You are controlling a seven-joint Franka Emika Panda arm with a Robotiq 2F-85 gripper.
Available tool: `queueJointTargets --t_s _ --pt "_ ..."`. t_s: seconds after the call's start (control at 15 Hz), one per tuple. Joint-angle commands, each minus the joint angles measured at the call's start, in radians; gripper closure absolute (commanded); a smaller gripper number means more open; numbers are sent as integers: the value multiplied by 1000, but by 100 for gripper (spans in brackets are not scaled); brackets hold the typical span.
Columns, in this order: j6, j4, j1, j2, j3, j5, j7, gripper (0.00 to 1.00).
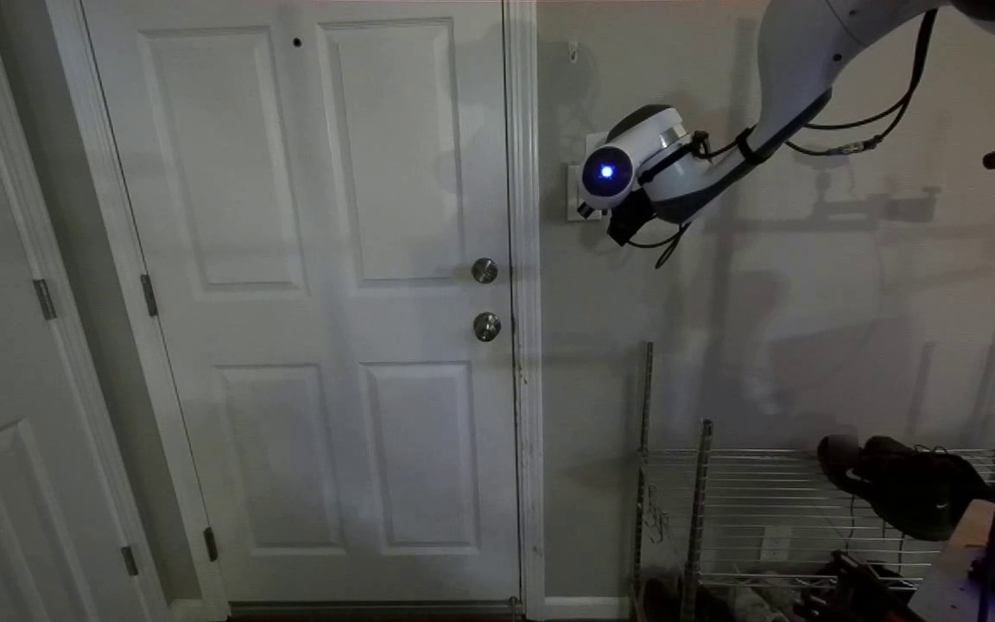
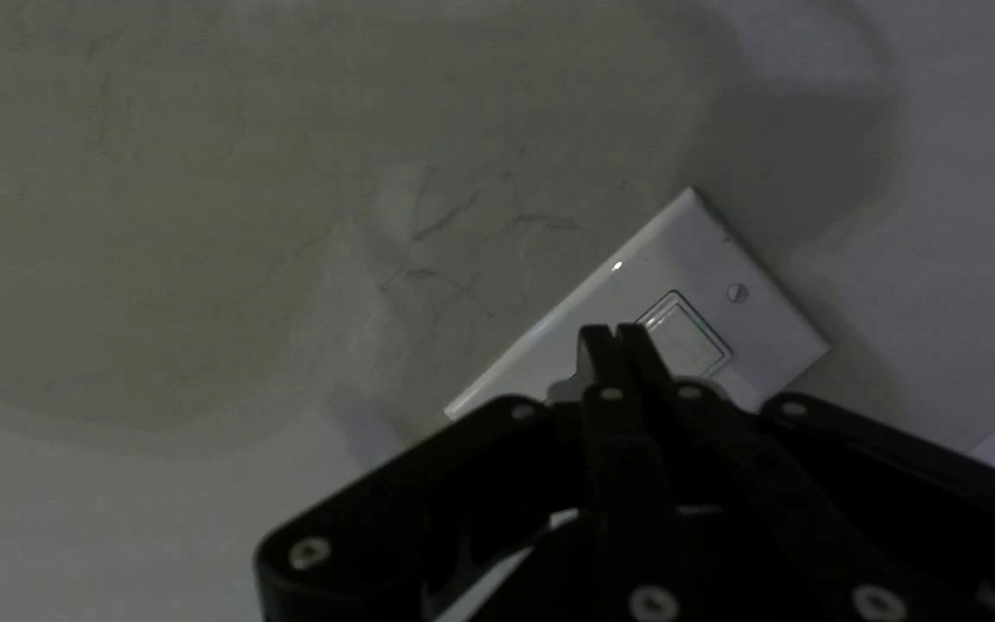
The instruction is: Flip the switch to turn on the light
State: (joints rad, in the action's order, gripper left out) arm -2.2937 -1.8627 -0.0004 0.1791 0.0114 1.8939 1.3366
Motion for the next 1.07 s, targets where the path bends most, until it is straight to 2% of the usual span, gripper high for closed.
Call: queueJointTargets --t_s 0.0,0.27,0.53,1.0 --pt "2 1 -9 0 -10 -2 -4 95" --pt "-9 40 -10 28 -10 27 33 94" --pt "12 133 -11 85 -10 72 150 94" --pt "69 259 -17 169 -8 58 309 95"
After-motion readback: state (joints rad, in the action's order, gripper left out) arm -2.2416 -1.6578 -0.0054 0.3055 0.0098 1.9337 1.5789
